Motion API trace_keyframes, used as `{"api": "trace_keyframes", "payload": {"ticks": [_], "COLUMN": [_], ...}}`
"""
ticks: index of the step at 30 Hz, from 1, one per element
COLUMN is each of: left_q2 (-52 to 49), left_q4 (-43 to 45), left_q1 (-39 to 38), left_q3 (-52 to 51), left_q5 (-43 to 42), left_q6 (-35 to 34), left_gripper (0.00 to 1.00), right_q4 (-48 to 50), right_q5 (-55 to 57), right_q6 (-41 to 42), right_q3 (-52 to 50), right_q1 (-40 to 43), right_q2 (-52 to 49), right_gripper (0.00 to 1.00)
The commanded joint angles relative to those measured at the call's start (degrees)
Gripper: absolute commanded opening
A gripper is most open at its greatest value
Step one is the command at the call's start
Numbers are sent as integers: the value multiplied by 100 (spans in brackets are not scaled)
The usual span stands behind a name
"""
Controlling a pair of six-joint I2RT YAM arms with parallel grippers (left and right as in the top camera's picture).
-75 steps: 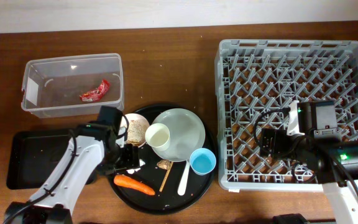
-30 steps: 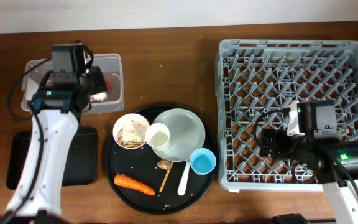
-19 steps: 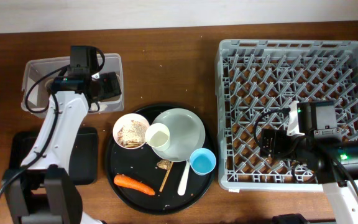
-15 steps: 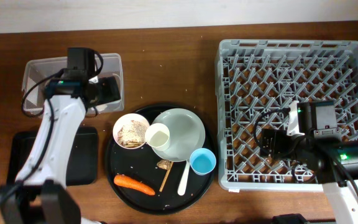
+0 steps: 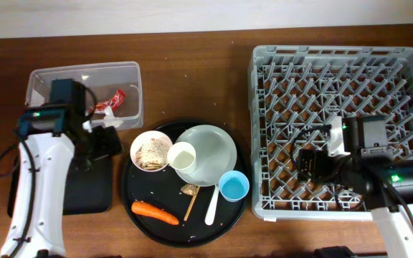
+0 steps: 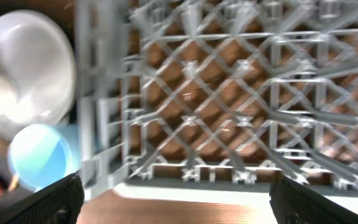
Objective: Sort waste into correct bins and load items into the dishwasher rack
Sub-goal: 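Grasp the white cup with the left gripper and lift it toward the right gripper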
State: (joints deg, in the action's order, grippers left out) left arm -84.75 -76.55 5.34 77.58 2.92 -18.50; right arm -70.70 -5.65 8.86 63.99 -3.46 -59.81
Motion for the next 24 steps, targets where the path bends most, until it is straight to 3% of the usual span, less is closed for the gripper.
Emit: {"api": "trace_keyframes", "payload": {"ticks": [1, 6, 8, 14, 22, 24], "left_q2": [-4, 2, 2, -28, -763, -1163], "left_q4": [175, 601, 796, 1353, 1967, 2094], "left_q1": [385, -35, -483, -2035, -3410, -3587], "left_q3": [-354, -367, -367, -367, -367, -367], "left_q5": [-1139, -2225, -2201, -1759, -1648, -1252], "left_q6": [350, 1069, 1156, 1172, 1169, 1169], "left_gripper": [99, 90, 89, 73, 71, 69], "right_q4": [-15, -9, -17, -31, -33, -37], "right_q5": [-868, -876, -876, -876, -876, -876], "right_q6": [-400, -391, -393, -393, -393, -393], "right_q3": [107, 107, 107, 107, 107, 107], "right_q1": [-33, -33, -31, -31, -31, -31], "right_q2": [-203, -439, -514, -522, -522, -522], "right_gripper": [98, 98, 98, 98, 98, 98]}}
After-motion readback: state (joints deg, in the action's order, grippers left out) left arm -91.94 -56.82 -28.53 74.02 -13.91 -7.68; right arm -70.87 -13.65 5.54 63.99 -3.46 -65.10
